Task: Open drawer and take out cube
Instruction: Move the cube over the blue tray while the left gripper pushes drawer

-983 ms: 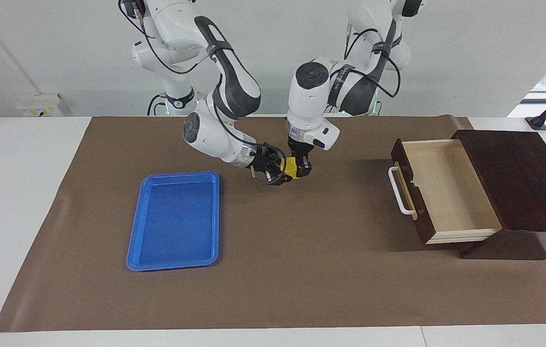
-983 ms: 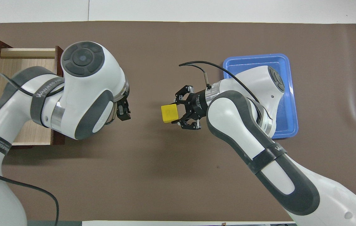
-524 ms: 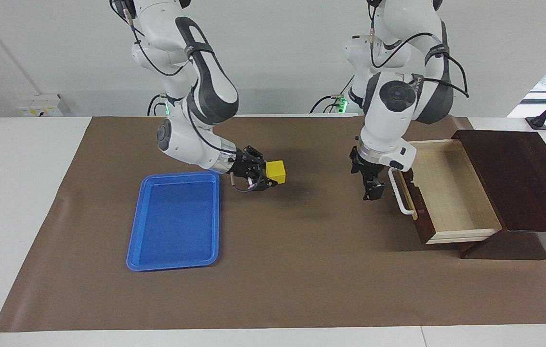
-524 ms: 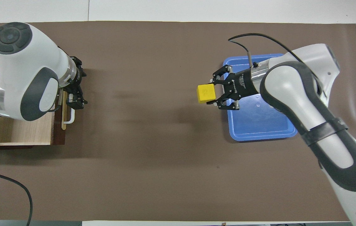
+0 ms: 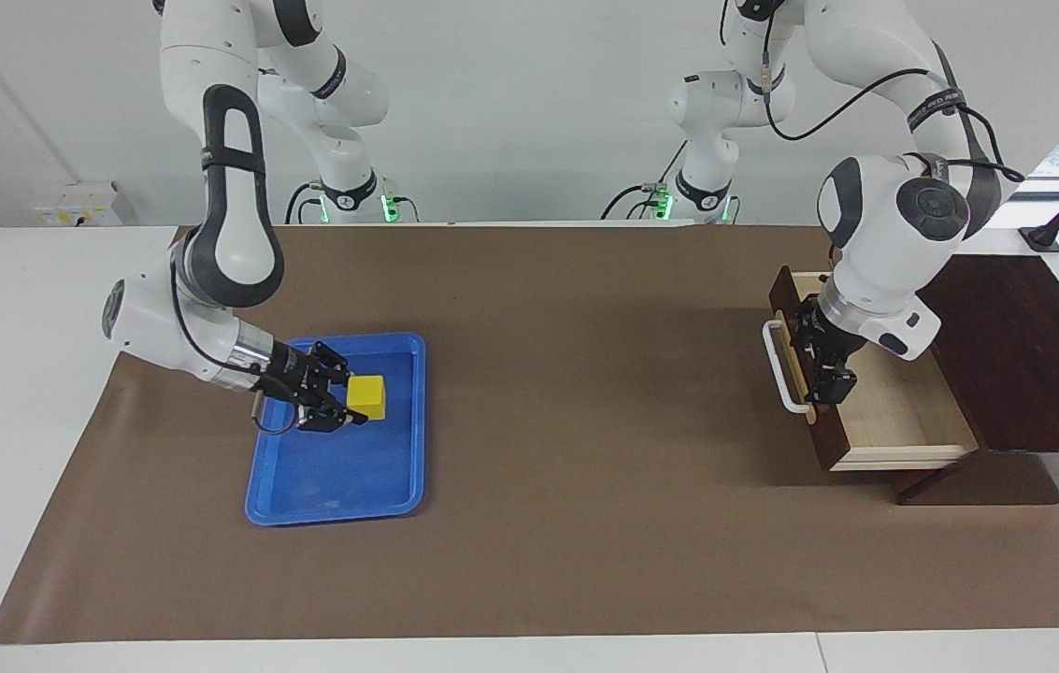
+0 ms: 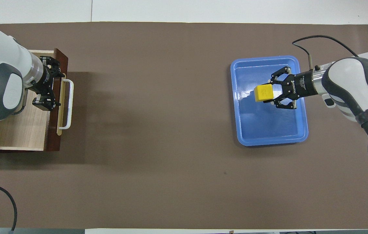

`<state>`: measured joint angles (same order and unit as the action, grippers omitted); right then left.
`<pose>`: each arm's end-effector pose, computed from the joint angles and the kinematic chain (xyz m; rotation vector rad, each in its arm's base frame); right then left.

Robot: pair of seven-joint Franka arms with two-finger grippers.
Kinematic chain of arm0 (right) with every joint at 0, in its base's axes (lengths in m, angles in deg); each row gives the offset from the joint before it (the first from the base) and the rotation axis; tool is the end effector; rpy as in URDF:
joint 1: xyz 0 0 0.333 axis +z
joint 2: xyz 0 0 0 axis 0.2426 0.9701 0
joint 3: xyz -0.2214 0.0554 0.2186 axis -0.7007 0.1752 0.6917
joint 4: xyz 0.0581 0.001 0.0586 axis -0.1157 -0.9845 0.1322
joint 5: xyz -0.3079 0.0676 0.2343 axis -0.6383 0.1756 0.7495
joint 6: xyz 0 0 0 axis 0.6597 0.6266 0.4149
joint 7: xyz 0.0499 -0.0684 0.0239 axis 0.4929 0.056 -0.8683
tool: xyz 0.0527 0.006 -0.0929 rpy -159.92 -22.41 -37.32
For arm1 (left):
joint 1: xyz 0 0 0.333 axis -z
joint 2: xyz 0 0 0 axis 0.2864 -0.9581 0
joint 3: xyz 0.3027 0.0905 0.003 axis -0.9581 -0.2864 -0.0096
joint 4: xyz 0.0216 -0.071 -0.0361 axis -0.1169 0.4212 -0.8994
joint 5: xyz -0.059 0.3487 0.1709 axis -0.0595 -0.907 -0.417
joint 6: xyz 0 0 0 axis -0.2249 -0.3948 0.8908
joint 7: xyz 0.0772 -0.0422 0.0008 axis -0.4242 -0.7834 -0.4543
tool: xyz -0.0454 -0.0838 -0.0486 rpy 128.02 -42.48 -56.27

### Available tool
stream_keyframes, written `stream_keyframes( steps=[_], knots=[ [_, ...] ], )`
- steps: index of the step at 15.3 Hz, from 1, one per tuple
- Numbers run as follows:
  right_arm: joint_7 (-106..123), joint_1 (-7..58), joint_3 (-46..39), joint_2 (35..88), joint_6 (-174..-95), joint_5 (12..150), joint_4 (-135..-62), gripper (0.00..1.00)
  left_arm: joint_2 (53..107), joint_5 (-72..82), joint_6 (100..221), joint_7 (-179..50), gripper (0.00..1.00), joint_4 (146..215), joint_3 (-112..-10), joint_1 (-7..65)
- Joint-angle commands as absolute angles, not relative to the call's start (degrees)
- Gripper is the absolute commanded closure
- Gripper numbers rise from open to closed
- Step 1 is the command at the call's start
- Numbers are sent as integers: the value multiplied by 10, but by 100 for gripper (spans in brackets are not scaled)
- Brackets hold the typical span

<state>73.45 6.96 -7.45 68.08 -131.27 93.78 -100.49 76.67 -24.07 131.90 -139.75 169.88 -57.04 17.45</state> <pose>0.6231 -0.0031 0.3196 -1.9063 1.7085 0.6567 0.6182 -0.0746 0.4512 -2.3364 -2.0240 -0.0220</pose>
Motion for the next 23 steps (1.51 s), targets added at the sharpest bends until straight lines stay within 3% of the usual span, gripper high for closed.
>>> stream_keyframes(
  steps=[1,10,12,13,14,18,23],
  knots=[
    [700,53,-69,684,-1347,927,-1032,100,770,-302,1345,-1310,0,1709,-578,113],
    [667,45,-69,685,-1395,928,-1092,100,767,-304,1385,-1233,0,1711,-575,28],
    [667,45,-69,682,-1401,928,-1097,61,767,-300,1382,-1235,0,1711,-573,45],
    [667,45,-69,682,-1401,928,-1097,18,767,-300,1384,-1237,0,1711,-573,65],
    [666,45,-69,682,-1399,928,-1097,0,770,-299,1375,-1241,0,1714,-572,77],
    [672,51,-69,682,-1384,926,-1084,0,775,-301,1340,-1233,0,1669,-573,150],
    [675,53,-71,653,-1318,885,-1033,0,842,-250,1225,-987,0,1642,-564,153]
  ],
)
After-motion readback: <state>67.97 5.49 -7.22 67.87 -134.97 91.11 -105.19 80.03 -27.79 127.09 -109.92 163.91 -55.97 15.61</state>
